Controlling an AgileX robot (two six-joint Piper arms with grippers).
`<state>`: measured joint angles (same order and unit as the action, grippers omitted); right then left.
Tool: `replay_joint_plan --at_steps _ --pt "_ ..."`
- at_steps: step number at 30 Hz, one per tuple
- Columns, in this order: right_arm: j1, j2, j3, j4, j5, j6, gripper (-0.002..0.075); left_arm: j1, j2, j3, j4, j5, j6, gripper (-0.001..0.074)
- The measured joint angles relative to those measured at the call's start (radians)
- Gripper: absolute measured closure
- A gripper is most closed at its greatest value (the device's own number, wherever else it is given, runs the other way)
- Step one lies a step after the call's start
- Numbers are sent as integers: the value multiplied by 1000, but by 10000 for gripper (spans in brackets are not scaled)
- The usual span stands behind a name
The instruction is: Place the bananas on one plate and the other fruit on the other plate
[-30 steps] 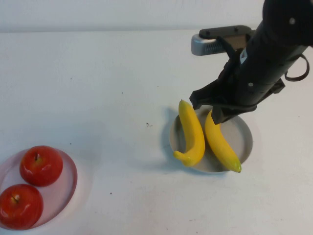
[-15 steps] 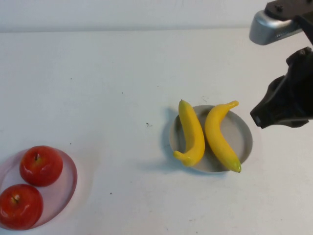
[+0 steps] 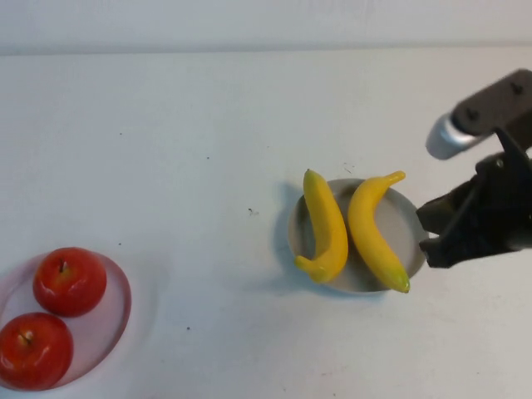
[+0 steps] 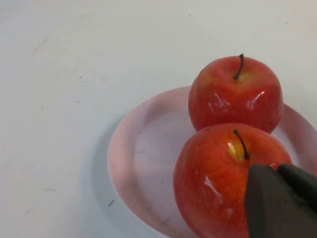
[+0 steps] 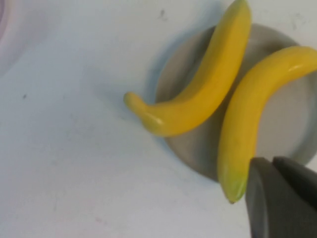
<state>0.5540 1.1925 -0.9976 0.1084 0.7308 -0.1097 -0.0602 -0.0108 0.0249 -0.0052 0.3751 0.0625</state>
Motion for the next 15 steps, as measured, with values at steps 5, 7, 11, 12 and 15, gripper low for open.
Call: replay_joint_plan --at_steps 5,7,11,12,15 --pt "-96 -162 316 28 -359 -15 741 0 0 0 0 0 0 731" --pt "-157 -243 440 32 -477 -17 741 0 0 0 0 0 0 731" --pt "-293 -442 688 38 -678 -17 741 0 0 0 0 0 0 731" --pt "-331 -500 743 38 -713 -17 741 0 0 0 0 0 0 731" --pt "-429 -670 873 43 -792 -17 741 0 0 0 0 0 0 731"
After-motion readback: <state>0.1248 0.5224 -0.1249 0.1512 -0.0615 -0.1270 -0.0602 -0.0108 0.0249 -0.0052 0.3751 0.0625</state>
